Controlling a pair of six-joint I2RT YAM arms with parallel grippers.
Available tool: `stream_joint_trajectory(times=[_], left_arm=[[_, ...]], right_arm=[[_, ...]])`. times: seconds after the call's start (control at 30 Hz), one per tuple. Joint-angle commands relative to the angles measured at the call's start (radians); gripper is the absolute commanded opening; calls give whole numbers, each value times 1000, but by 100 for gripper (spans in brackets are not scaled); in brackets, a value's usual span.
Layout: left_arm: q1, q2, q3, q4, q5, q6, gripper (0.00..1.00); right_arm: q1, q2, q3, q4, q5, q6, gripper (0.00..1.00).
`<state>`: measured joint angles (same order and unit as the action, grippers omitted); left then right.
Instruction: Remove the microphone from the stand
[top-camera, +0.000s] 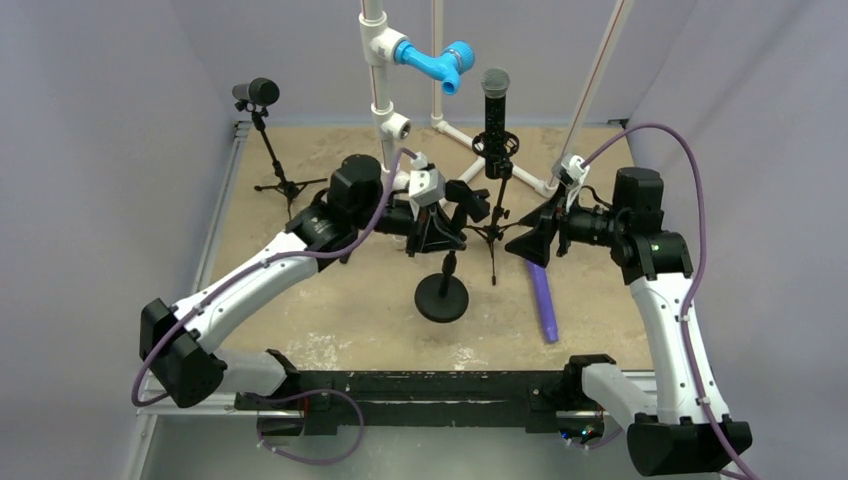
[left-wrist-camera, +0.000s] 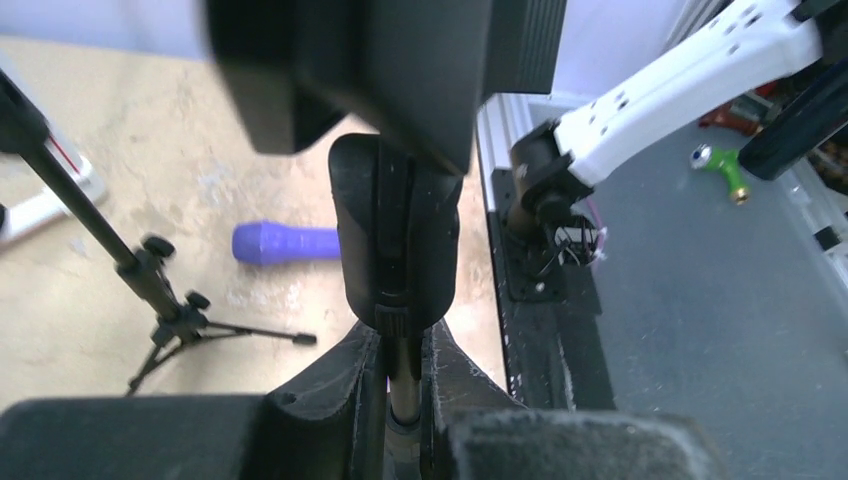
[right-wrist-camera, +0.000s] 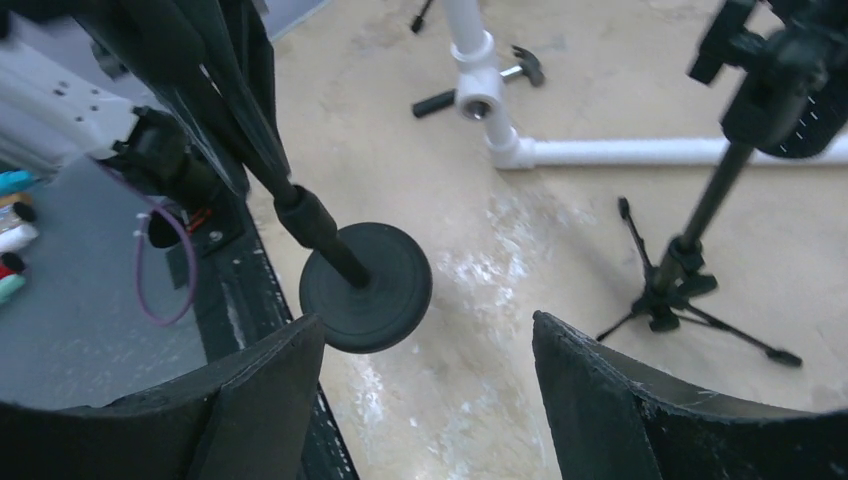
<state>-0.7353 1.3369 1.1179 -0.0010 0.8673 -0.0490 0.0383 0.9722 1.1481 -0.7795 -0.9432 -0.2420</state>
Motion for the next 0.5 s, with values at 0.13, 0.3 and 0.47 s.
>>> stream_joint_trajectory(times=[0.13, 0.3, 0.47], left_arm=[[-1, -88, 382, -430, 3, 93, 0], [6, -82, 508, -461, -28, 5, 0], [49, -56, 575, -360, -46, -195, 0]], right_arm=[[125, 21, 2, 233, -213, 84, 75], [197, 86, 75, 343, -251, 203, 73], [278, 147, 183, 372, -254, 259, 73]])
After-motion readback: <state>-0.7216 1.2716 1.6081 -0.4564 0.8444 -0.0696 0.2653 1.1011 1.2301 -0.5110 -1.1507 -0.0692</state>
